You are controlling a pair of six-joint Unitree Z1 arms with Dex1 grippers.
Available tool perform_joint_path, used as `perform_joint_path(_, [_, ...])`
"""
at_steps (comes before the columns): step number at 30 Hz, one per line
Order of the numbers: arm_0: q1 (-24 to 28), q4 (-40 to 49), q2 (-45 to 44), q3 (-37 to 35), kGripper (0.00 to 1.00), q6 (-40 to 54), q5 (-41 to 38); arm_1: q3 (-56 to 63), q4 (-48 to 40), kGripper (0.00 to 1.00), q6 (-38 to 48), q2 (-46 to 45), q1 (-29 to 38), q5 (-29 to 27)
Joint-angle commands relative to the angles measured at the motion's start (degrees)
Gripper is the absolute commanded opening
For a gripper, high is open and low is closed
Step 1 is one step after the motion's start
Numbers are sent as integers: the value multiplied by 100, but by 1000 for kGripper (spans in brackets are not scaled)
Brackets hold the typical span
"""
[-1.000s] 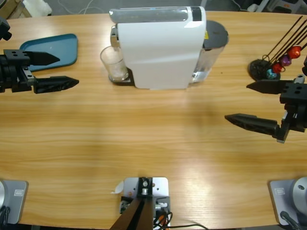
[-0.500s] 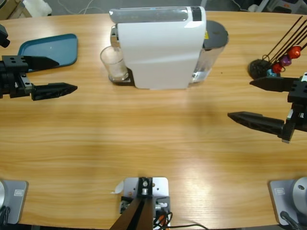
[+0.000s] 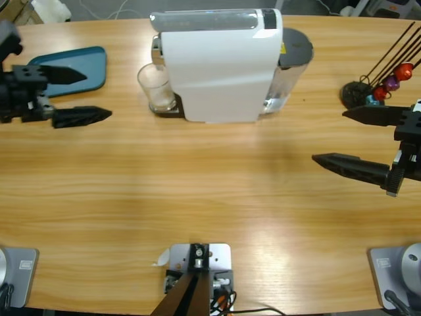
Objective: Pour coffee
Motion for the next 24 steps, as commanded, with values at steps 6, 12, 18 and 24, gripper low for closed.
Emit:
perform_joint_path(6, [404,-333,2152,-1134,994,680,-906,137,-48,1000,9,187,58,15])
perform_joint_path(12, [413,-391,2674,-1406,991,671,-1172,128,-48,1000,9,246,60,30])
perform_joint_path(18, [441,-644,2940,-1447,993,680,-1172,111,-39,1000,9,325,62,44])
perform_joint_path(24, [434,-716,3214,-1580,995,664,-1172,102,-39,1000,9,387,62,44])
